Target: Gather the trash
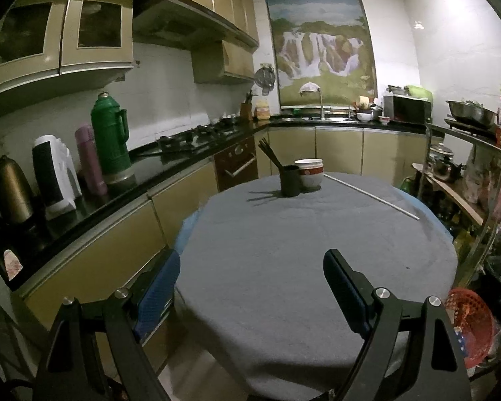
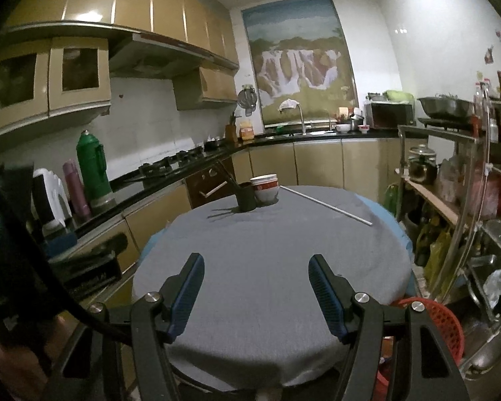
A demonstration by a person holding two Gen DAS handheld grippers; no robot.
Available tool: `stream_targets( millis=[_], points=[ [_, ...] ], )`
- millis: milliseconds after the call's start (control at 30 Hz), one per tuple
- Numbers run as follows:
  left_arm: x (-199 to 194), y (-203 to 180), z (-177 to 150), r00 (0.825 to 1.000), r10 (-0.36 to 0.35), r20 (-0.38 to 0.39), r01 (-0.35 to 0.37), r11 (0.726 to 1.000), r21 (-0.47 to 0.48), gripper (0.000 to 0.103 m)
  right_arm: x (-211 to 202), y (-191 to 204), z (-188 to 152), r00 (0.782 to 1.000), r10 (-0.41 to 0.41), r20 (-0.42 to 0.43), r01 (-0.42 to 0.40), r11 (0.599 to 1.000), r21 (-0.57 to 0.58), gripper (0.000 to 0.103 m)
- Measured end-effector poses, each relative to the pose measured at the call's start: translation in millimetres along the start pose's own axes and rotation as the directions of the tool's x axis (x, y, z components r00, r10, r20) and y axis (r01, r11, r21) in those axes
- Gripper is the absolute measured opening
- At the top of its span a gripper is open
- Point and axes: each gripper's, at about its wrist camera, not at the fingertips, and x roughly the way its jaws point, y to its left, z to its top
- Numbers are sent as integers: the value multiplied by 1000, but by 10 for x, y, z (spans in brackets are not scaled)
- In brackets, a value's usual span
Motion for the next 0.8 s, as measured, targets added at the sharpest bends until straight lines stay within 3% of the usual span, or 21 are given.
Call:
stream_targets(
  millis=[167,800],
  points=[
    [-44,-10,6,1000,0,9,0,1000,5,88,-43,106,-75,1000,-20,20,21,999,-50,69],
    [-104,-69,-8,1000,-8,17,7,1000,25,88,-87,77,-119,998,-27,50,29,999,-30,69]
  ],
)
